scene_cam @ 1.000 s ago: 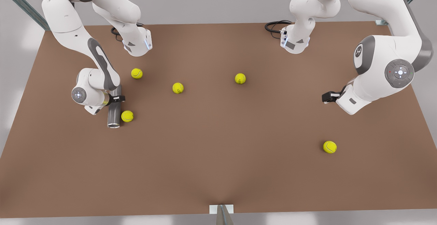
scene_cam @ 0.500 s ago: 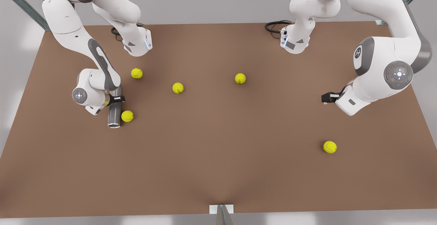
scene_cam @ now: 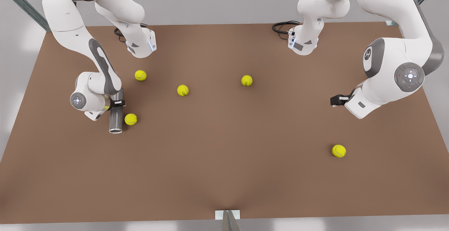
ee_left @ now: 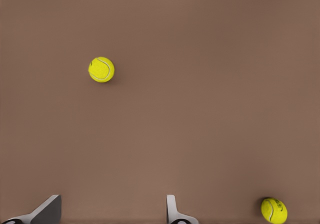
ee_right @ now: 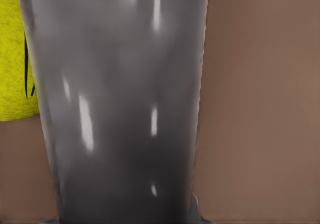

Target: Put the tennis tube upright

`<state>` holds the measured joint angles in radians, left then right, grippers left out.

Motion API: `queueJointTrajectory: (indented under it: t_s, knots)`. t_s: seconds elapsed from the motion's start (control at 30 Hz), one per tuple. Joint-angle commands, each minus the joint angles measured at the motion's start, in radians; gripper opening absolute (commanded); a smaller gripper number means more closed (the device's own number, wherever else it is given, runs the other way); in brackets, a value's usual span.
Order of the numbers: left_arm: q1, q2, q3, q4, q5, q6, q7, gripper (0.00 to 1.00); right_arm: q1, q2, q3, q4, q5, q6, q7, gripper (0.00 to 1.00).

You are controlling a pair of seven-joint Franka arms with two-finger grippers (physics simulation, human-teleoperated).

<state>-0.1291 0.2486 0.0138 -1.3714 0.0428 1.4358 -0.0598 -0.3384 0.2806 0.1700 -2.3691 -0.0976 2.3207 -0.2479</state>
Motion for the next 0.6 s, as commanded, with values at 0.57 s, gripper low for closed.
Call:
queueJointTrajectory:
  t_s: [0.57]
  knots:
    - [0.0, 0.0, 0.0, 0.0, 0.002, 0.002, 0.0, 1.0, 0.099, 0.002, 0.178, 0.197, 0.002, -0.089, -0.011, 0.59]
